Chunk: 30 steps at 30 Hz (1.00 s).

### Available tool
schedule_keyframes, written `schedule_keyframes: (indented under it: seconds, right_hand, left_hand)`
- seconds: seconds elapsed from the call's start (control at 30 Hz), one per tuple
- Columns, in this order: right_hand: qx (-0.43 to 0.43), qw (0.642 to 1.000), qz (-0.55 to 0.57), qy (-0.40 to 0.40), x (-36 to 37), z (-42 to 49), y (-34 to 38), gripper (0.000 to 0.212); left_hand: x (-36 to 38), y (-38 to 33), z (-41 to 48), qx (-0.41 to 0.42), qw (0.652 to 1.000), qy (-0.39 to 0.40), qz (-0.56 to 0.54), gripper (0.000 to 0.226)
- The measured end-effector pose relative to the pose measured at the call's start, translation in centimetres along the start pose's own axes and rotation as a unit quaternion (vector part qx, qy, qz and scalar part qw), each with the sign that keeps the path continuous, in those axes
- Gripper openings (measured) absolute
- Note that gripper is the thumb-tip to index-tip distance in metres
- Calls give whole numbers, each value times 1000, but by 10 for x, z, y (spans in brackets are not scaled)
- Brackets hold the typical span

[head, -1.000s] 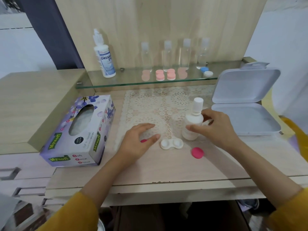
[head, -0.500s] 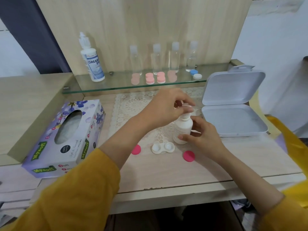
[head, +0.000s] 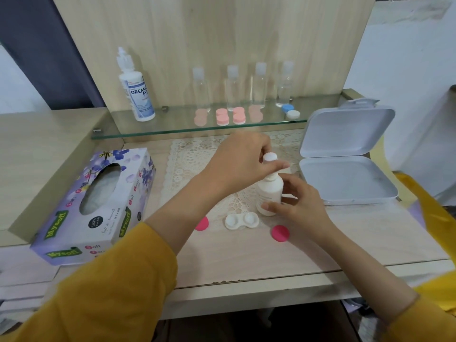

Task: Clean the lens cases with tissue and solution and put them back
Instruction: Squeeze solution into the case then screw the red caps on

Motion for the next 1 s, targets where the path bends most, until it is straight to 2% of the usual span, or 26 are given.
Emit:
schedule_keyframes:
  seconds: [0.07,0.17,0.23,0.33,0.5,0.6,0.73,0.87,0.93,1.0]
  right_hand:
    - [6,1000,-1,-7,0,0,-2,45]
    - [15,1000,18,-10,-1,-2,-8,43]
    - [36,996,75,6,0,-5,-15,42]
    - [53,990,126,23,3,-7,-21,42]
    - [49,992,118,16,0,-7,-20,39]
    - [45,991,124,21,1,-9,-21,39]
    - [34,995,90,6,-7,-7,-17,41]
    - [-27,997,-58,-29,-19,-1,1,48]
    - [-66,990,-122,-32,-20,-2,12,51]
    - [-107,976,-188,-32,-19,-2,20,52]
  left_hand:
    - [-8,0,-1,-18,998,-49,26,44]
    - [-23,6,-7,-37,987,-151,-52,39]
    - [-27,14,-16,-50,979,-177,-85,31]
    - [-21,32,-44,-103,977,-156,-103,22]
    - [5,74,-116,-242,954,-134,-115,32]
    - [13,89,-143,-266,947,-139,-111,25]
    - [12,92,-153,-239,957,-150,-72,28]
    - [1,64,-142,-118,975,-187,30,34]
    - [9,47,-136,-63,982,-177,22,36]
    - [26,38,-132,-49,989,-137,-10,40]
Point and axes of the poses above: each hand's wrist, its own z-axis towards the middle knuckle, its own x-axis out of the palm, y = z × x, the point moved 8 cm from there along z, towards the middle knuckle, and after that the axes turned 15 degrees about x, right-handed, at the moved point
